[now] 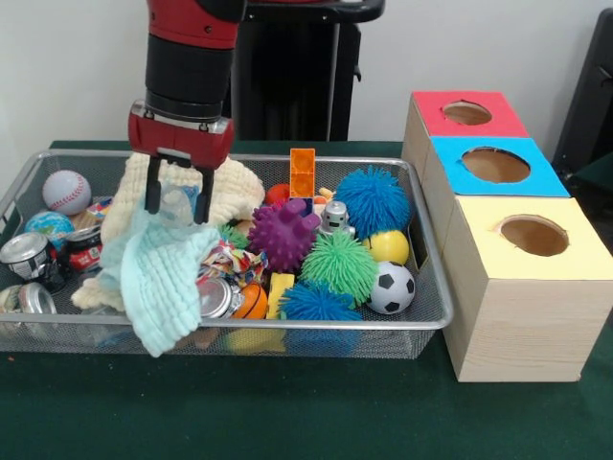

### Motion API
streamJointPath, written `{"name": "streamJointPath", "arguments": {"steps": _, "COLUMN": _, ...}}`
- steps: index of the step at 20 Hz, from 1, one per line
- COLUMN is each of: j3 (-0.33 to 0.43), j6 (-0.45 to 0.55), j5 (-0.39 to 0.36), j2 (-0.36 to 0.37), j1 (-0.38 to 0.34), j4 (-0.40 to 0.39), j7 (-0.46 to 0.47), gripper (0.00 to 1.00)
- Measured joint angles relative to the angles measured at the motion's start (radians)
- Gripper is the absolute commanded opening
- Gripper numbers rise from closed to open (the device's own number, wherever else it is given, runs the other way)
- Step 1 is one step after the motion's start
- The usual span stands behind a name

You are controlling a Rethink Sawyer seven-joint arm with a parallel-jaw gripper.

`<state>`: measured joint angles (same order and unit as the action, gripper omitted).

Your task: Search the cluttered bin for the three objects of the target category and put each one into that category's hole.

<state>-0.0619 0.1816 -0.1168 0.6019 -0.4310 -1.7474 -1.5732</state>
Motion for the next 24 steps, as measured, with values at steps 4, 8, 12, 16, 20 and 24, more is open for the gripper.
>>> {"name": "streamJointPath", "arguments": {"steps": 4, "j3": 0.013, "j6": 0.057, "j5": 0.017, "j2": -0.001, "j1": -0.016, "j4": 0.009, "j7": 0.000, "gripper": 1.00}}
{"name": "streamJointPath", "arguments": {"steps": 8, "j3": 0.020, "j6": 0.074, "j5": 0.029, "j2": -0.006, "j1": -0.033, "j4": 0.019, "j7": 0.000, "gripper": 1.00}}
{"name": "streamJointPath", "arguments": {"steps": 12, "j3": -0.007, "j6": 0.074, "j5": 0.031, "j2": -0.010, "j1": -0.008, "j4": 0.031, "j7": 0.000, "gripper": 1.00}}
{"name": "streamJointPath", "arguments": {"steps": 16, "j3": -0.062, "j6": 0.074, "j5": 0.041, "j2": -0.010, "j1": 0.050, "j4": 0.039, "j7": 0.000, "gripper": 1.00}}
{"name": "streamJointPath", "arguments": {"steps": 20, "j3": -0.079, "j6": 0.074, "j5": 0.063, "j2": -0.010, "j1": 0.076, "j4": 0.039, "j7": -0.001, "gripper": 1.00}}
{"name": "streamJointPath", "arguments": {"steps": 24, "j3": -0.082, "j6": 0.074, "j5": 0.105, "j2": -0.015, "j1": 0.085, "j4": 0.039, "j7": -0.001, "gripper": 1.00}}
